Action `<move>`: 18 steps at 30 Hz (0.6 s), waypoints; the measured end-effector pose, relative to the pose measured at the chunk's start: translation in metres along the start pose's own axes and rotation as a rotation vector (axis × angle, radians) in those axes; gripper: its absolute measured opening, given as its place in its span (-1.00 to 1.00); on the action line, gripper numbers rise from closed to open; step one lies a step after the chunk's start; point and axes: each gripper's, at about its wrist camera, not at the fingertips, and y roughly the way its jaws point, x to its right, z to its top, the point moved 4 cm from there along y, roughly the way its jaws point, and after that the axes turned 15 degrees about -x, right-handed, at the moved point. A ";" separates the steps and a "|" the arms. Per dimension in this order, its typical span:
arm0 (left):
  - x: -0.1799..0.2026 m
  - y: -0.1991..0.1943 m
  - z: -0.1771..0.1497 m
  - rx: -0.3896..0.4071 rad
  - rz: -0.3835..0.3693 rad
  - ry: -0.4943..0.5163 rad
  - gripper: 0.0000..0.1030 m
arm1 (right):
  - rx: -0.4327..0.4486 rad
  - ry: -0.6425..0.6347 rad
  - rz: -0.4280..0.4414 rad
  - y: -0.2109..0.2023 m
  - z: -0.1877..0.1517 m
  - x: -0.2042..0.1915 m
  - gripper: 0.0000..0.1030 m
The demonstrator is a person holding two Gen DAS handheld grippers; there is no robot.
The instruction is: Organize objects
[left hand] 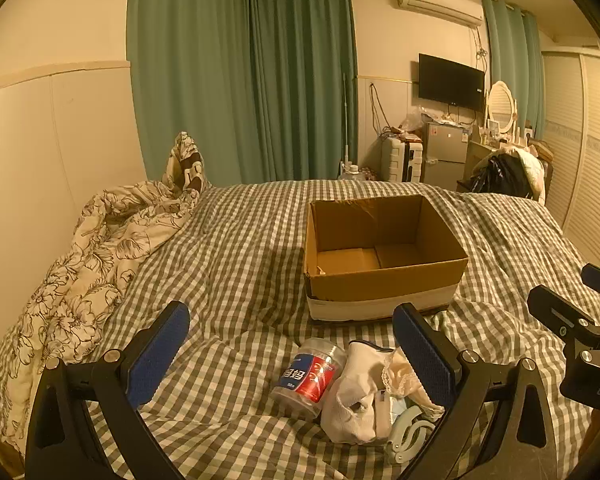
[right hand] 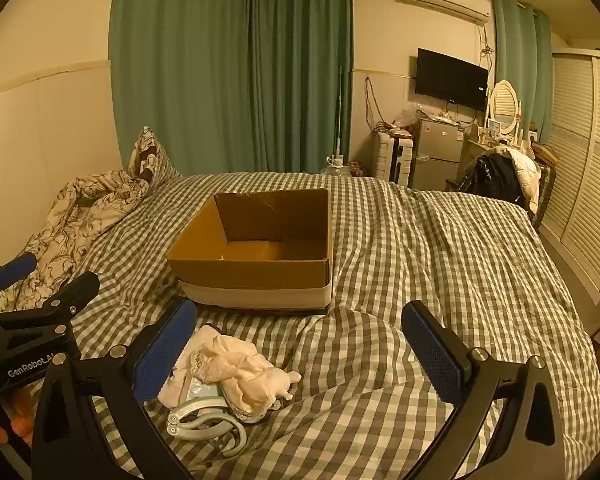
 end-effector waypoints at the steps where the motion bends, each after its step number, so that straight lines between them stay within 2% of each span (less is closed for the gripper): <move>1: -0.001 0.000 0.000 -0.001 -0.002 -0.002 1.00 | -0.001 -0.001 0.002 0.000 0.000 0.000 0.99; 18: -0.001 0.002 -0.003 -0.017 -0.010 -0.003 1.00 | -0.012 -0.007 0.007 0.005 -0.002 -0.007 0.99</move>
